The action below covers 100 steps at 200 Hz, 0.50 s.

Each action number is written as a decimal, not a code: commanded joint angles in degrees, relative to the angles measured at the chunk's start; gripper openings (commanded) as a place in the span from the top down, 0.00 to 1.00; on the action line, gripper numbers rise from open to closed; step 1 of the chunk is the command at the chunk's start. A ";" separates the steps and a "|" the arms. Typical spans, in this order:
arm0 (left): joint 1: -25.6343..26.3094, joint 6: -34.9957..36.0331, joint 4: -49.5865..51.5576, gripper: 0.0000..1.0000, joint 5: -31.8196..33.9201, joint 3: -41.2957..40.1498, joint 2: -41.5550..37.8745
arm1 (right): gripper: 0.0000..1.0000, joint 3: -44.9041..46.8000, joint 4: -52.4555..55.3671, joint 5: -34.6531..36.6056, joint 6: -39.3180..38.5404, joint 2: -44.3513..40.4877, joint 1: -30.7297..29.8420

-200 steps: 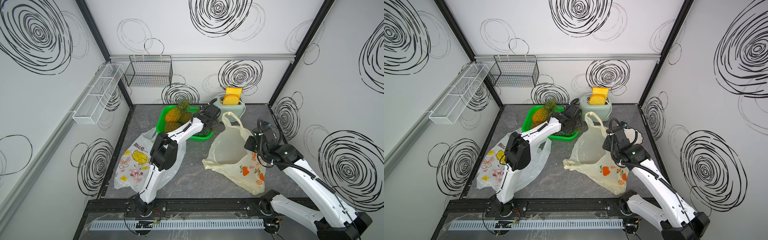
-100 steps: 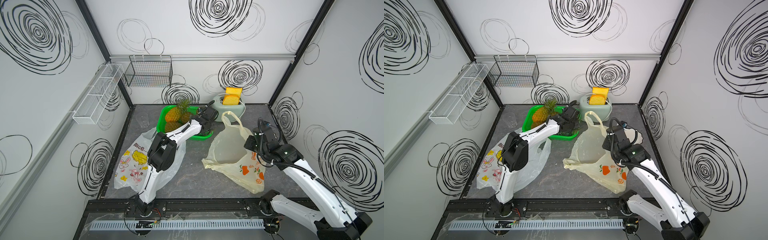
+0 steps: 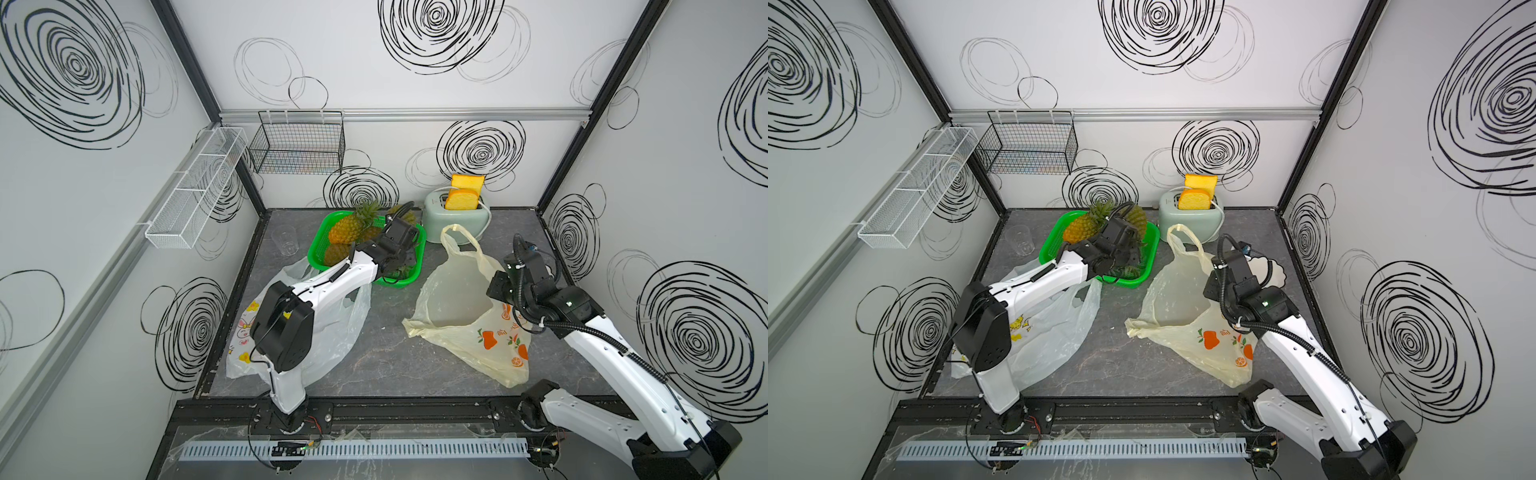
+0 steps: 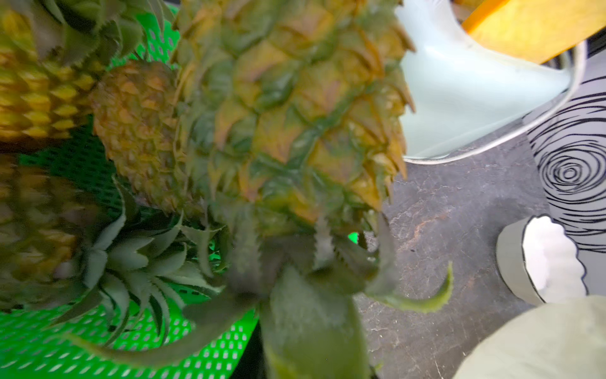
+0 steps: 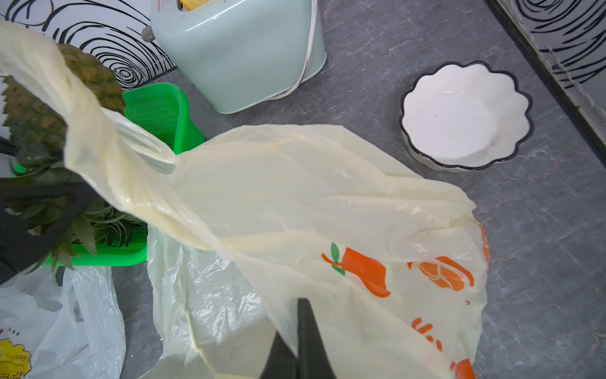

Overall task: Place the pineapple into a plastic bag & tie a knot
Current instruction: Pick up the pineapple from the basket.

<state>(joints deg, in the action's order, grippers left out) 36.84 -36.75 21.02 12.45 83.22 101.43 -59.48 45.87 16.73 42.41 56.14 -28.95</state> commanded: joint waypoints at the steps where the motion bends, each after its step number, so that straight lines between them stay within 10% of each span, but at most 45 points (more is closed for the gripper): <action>1: -1.95 9.13 -14.03 1.00 -2.53 -4.18 -6.89 | 1.00 -1.45 -0.48 -0.68 -0.66 0.37 0.42; 100: -9.30 44.86 -17.04 1.00 -23.31 -23.49 -34.60 | 1.00 -2.33 -2.06 -4.96 -3.94 2.07 0.72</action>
<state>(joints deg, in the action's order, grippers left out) 27.59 -8.10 10.59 -5.80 61.98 75.02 -60.07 45.30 12.93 39.97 57.87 -28.56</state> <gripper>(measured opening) 0.249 0.045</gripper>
